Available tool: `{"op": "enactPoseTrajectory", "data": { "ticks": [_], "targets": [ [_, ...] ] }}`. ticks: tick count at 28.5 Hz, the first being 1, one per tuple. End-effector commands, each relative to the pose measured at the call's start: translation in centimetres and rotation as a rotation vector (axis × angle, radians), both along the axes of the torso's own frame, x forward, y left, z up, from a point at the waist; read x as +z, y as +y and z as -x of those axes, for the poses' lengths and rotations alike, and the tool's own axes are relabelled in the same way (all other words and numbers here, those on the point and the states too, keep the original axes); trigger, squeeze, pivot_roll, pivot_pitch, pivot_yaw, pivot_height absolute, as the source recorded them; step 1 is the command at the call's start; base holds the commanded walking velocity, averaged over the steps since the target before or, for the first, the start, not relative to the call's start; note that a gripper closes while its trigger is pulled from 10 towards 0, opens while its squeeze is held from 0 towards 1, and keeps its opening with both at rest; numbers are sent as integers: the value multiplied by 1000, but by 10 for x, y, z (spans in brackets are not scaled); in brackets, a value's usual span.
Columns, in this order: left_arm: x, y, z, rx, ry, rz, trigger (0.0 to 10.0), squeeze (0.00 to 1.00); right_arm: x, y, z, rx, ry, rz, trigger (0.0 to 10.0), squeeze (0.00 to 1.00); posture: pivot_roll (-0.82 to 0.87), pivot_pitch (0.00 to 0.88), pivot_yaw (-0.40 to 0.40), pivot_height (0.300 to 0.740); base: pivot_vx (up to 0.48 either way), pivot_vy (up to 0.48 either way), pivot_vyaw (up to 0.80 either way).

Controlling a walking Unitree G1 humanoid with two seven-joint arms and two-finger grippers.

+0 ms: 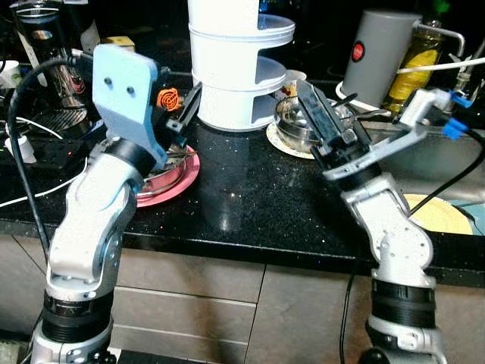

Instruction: Kitchen organization

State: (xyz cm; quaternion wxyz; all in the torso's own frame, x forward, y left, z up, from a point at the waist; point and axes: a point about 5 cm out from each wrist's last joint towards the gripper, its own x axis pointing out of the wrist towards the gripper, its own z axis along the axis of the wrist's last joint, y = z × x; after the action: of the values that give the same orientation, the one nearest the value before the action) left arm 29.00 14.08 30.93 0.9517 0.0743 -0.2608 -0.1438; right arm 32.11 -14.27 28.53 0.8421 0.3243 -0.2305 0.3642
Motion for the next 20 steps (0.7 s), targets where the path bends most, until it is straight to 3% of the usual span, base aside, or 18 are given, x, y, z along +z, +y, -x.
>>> {"op": "enactPoseTrajectory", "data": {
  "ticks": [1,7,20],
  "targets": [
    [-6,0,-1,-12,13,5,10000,0,-2,-1,-5,-55,21,22,10000,0,31,0,-14,740,0,0,0],
    [-14,-5,-1,-45,23,29,10000,0,-11,0,-15,-151,66,132,10000,0,26,0,-10,740,85,0,0],
    [-15,-14,-1,-86,12,58,10000,0,-4,-1,-19,-179,21,105,10000,0,18,0,-7,740,297,0,0]
  ]
}}
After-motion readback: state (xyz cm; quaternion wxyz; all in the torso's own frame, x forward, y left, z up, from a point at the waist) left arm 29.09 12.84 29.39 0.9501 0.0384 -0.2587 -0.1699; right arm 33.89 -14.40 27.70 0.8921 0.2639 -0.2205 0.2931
